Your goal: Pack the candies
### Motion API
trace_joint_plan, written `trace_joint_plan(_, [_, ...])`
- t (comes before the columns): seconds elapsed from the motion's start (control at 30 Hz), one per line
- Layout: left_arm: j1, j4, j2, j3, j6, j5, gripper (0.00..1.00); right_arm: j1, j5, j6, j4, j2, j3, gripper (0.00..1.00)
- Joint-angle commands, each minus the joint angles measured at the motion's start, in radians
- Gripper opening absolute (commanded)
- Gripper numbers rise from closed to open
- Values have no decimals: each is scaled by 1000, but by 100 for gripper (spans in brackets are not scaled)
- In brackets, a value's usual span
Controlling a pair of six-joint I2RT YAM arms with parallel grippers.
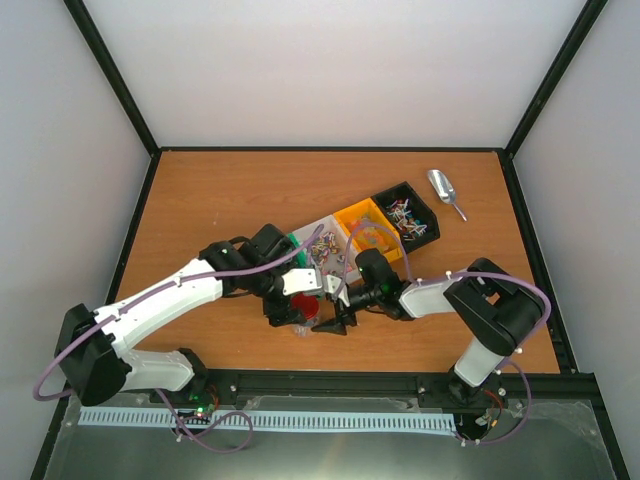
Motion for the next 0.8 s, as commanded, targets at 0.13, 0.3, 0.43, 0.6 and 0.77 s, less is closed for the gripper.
trace_joint_plan(0.13, [-36, 22, -40, -34, -24, -37, 81, 23, 47, 60, 134, 31, -13, 83])
trace_joint_plan(0.3, [-53, 25, -51, -35, -11, -49, 74, 23, 52, 54, 131, 35, -14, 82])
trace_joint_plan(0.43, [-57, 27, -48, -40, -3, -55, 71, 23, 56, 48, 122, 35, -10, 80])
trace_joint_plan(0.6, [-65, -26, -41, -48, 85, -22, 63, 23, 48, 12, 99, 30, -8, 75])
trace_joint_plan(0.77, [-65, -114, 4, -16, 229, -15, 60, 23, 11, -47, 36, 32, 13, 70])
